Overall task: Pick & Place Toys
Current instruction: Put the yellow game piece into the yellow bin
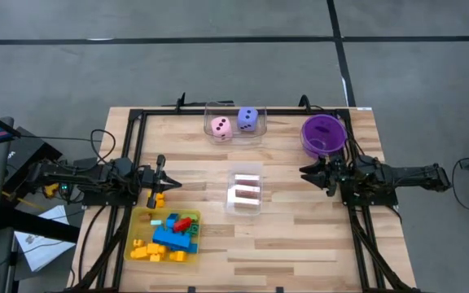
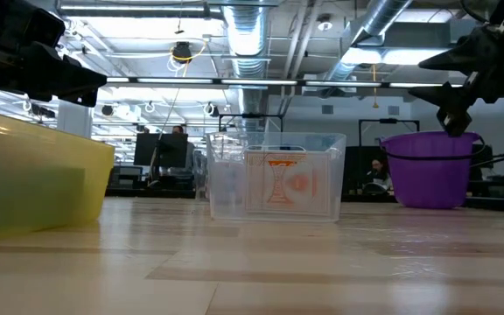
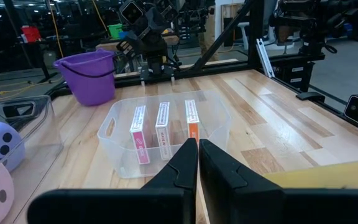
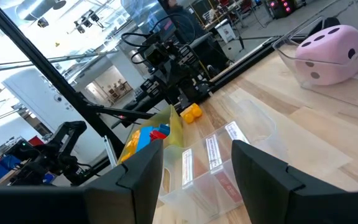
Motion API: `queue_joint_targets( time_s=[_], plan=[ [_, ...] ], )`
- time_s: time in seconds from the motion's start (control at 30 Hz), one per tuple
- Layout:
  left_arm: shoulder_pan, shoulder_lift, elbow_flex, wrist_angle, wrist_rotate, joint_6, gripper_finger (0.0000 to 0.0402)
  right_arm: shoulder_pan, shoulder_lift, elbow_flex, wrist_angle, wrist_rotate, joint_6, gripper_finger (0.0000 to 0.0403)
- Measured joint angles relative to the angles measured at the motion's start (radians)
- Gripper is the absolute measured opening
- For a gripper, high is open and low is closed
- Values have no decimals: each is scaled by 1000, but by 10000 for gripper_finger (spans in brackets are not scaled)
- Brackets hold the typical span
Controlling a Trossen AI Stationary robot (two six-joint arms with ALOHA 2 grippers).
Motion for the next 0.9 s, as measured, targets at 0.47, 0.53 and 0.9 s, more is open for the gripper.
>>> queue_joint_targets(
  time_s=[0.47,0.53,0.9],
  plan=[
    [0,0,0,0,0,0,12,0,0,0,0,0,0,184],
    [0,0,0,1,-1,6,12,0,0,0,0,0,0,184],
    [0,-1,-1,467,-46,831,12,0,0,0,0,0,0,184]
  ],
)
